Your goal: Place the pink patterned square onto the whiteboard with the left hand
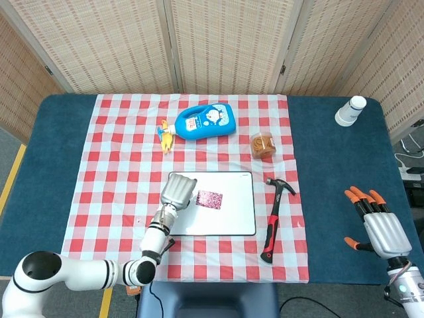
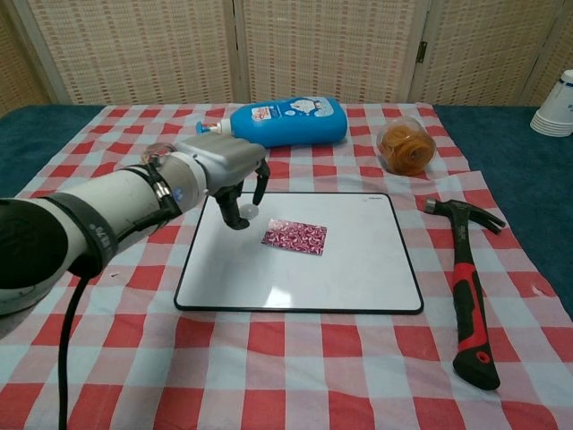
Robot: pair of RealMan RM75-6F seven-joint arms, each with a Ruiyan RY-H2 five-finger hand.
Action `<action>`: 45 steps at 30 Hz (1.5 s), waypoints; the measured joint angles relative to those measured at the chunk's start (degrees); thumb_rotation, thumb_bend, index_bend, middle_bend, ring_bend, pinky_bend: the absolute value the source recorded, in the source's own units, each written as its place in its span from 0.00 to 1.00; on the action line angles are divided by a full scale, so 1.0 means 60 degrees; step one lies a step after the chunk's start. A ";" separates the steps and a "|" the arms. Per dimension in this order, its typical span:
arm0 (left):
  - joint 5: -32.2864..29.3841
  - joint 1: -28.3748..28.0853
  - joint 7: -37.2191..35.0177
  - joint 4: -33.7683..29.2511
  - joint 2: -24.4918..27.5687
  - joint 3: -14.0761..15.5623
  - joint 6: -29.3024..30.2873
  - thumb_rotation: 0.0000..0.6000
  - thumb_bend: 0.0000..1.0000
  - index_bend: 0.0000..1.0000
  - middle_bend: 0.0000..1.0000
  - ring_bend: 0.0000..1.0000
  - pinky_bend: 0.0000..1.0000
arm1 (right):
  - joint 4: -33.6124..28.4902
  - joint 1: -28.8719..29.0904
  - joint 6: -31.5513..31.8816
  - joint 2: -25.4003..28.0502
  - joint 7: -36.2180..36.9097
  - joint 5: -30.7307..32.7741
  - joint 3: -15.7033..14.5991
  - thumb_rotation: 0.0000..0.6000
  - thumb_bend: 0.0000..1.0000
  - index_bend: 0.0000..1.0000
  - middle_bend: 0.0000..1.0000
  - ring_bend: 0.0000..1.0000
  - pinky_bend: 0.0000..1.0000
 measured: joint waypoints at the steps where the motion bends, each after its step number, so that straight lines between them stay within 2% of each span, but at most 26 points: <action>1: -0.0022 -0.0083 0.0049 0.0064 -0.0124 -0.0039 0.0011 1.00 0.30 0.50 1.00 1.00 1.00 | 0.0002 -0.0007 0.0015 0.0015 0.0039 -0.0016 -0.0003 1.00 0.07 0.00 0.00 0.00 0.00; 14: -0.0089 -0.0732 0.0165 0.1897 -0.1616 -0.0368 0.0027 1.00 0.29 0.50 1.00 1.00 1.00 | 0.0099 -0.0051 0.0095 0.0243 0.0661 -0.0064 0.0035 1.00 0.07 0.00 0.00 0.00 0.00; 18: -0.0018 -0.0883 0.0093 0.2378 -0.2152 -0.0657 0.0217 1.00 0.30 0.50 1.00 1.00 1.00 | 0.0127 -0.0017 0.0024 0.0257 0.0715 -0.0042 0.0045 1.00 0.07 0.00 0.00 0.00 0.00; 26: -0.0208 -0.0959 0.0239 0.2431 -0.2321 -0.0977 0.0165 1.00 0.30 0.50 1.00 1.00 1.00 | 0.0129 -0.0007 0.0001 0.0250 0.0712 -0.0033 0.0050 1.00 0.07 0.00 0.00 0.00 0.00; 35: -0.0244 -0.0923 0.0260 0.2306 -0.2480 -0.0991 0.0087 1.00 0.30 0.50 1.00 1.00 1.00 | 0.0130 0.0017 -0.0057 0.0247 0.0723 -0.0001 0.0059 1.00 0.07 0.00 0.00 0.00 0.00; 45: -0.0009 -0.0908 0.0144 0.2628 -0.2600 -0.1041 0.0012 1.00 0.30 0.50 1.00 1.00 1.00 | 0.0145 0.0012 -0.0038 0.0266 0.0799 -0.0014 0.0067 1.00 0.07 0.00 0.00 0.00 0.00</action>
